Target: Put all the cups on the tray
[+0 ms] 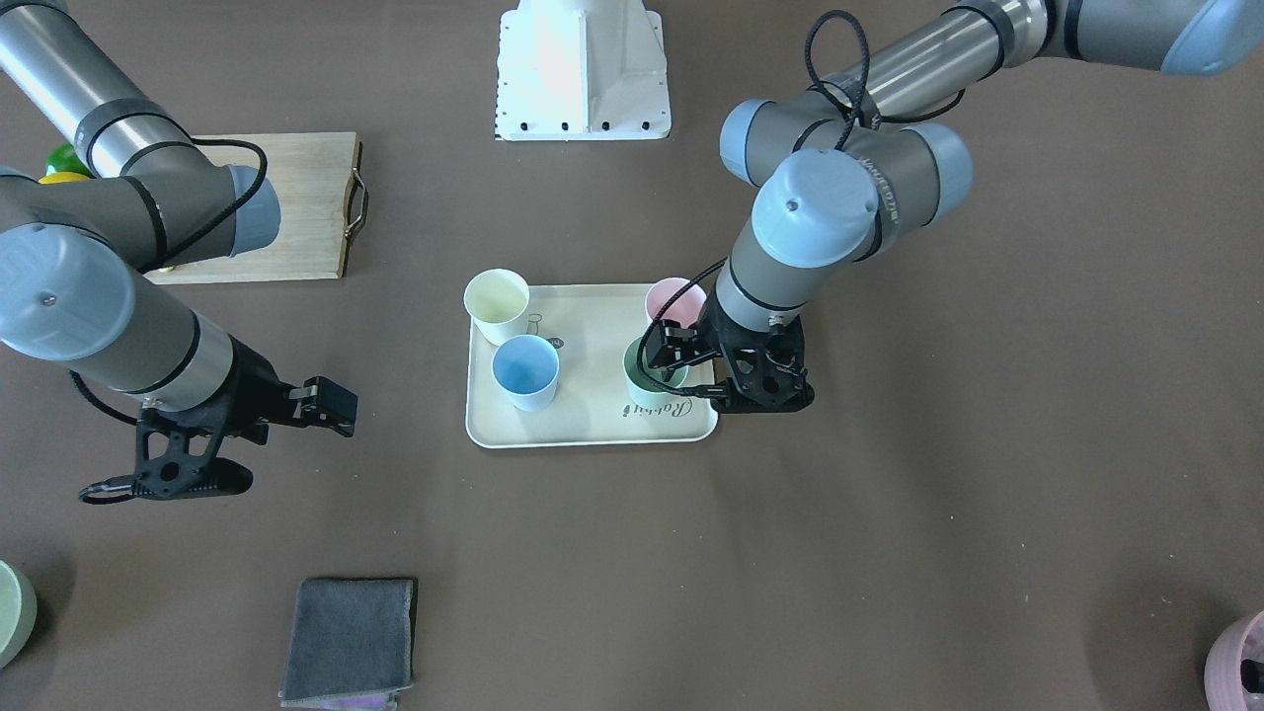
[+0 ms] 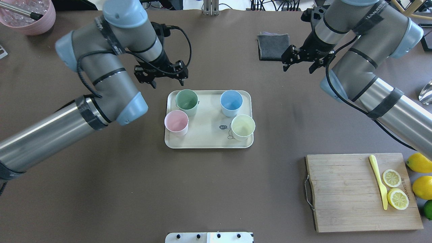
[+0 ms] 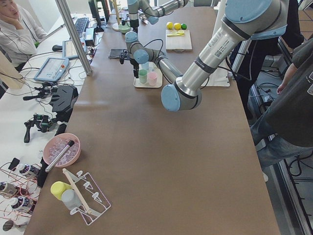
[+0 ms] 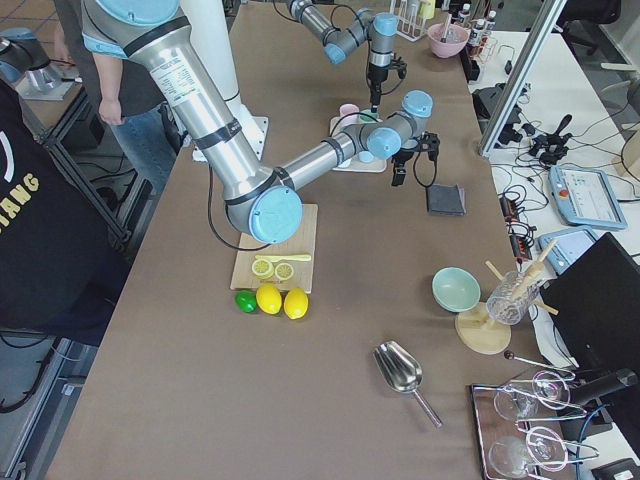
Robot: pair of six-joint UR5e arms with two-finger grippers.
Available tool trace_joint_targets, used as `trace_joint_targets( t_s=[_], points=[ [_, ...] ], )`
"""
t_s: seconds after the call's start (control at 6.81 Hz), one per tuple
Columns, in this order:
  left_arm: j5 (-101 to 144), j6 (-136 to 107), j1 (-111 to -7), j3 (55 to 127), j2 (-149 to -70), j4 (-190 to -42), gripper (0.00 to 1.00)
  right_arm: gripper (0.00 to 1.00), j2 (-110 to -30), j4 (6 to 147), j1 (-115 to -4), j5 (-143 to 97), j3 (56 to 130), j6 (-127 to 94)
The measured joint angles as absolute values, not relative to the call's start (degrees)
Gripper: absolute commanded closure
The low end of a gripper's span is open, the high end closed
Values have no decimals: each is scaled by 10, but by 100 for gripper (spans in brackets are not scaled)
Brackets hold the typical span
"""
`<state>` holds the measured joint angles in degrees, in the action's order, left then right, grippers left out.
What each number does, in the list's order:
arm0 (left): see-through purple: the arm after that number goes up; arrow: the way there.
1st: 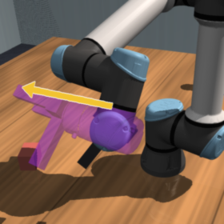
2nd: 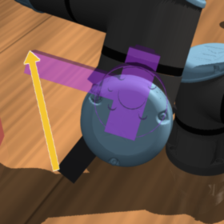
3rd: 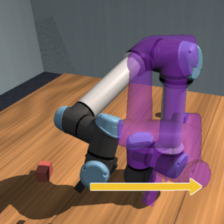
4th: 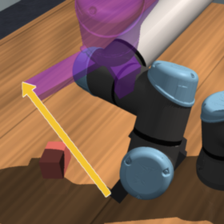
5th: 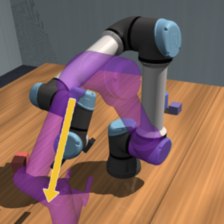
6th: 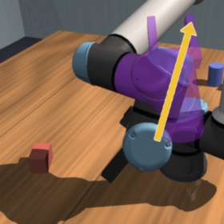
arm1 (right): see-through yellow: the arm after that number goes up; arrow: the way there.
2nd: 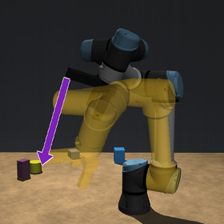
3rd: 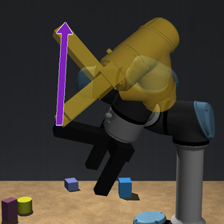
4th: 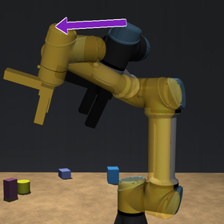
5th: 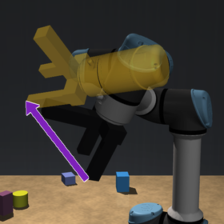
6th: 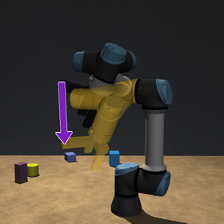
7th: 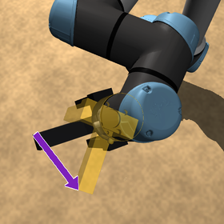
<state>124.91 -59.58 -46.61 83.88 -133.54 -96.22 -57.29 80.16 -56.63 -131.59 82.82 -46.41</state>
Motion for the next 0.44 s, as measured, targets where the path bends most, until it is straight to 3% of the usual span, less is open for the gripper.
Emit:
trace_joint_targets(
  t_s=[0.44],
  points=[
    [1285,-318,-613,894,-1221,-887,3,0,-601,901,-664,-1317,823,-241]
  ],
)
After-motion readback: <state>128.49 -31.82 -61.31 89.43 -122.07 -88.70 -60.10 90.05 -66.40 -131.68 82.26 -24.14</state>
